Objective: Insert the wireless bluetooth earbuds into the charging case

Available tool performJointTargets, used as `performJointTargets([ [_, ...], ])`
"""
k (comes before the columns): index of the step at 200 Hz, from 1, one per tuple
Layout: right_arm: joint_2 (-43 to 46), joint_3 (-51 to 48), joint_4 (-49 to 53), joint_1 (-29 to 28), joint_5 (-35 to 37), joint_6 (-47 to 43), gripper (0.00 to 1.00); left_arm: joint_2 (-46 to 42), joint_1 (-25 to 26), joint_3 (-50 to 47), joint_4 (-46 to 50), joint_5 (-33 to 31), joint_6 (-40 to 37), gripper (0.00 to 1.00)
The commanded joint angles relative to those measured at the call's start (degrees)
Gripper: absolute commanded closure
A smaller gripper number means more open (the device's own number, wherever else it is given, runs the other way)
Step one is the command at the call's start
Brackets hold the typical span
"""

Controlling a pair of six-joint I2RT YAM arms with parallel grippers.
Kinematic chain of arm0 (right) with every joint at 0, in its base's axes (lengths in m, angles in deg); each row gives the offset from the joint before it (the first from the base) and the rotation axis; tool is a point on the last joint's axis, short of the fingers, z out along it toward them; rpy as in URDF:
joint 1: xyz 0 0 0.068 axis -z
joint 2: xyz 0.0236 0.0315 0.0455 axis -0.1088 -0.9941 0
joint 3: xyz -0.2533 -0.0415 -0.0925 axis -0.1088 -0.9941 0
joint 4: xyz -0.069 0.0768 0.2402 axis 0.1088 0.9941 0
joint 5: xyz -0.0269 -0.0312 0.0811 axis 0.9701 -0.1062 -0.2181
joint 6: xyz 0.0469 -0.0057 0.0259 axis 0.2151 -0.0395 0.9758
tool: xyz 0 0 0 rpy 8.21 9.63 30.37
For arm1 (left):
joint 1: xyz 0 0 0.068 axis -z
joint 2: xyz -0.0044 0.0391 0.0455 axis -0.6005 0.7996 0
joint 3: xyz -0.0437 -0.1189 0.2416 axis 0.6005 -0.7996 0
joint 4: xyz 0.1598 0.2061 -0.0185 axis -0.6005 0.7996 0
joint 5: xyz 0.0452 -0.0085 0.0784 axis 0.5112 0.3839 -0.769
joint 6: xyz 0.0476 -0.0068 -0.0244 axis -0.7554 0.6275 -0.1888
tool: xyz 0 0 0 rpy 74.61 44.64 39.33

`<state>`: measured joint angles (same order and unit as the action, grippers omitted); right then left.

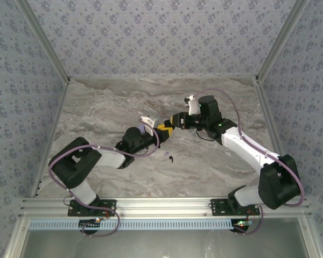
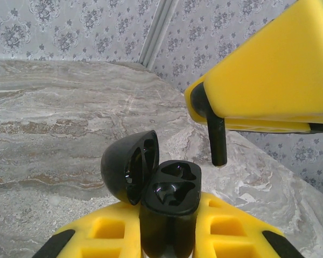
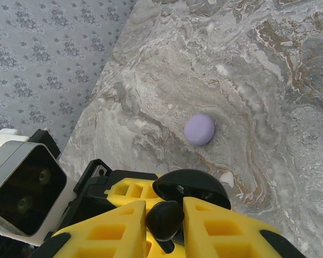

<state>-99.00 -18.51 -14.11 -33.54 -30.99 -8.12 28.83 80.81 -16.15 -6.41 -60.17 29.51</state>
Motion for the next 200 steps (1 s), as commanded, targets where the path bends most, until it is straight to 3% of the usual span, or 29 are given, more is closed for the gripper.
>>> performJointTargets([
  [1,1.34,1.09,-0.68,-0.66,-1.09,0.05,0.77,0.56,0.24,1.28,-2.26,0.65,0.77,0.85],
  [200,0.72,0.54,-0.47,-0.8,0.37,-0.35,0.77,0.67,1.19,2.08,-4.36,1.3,3.47,0.85],
])
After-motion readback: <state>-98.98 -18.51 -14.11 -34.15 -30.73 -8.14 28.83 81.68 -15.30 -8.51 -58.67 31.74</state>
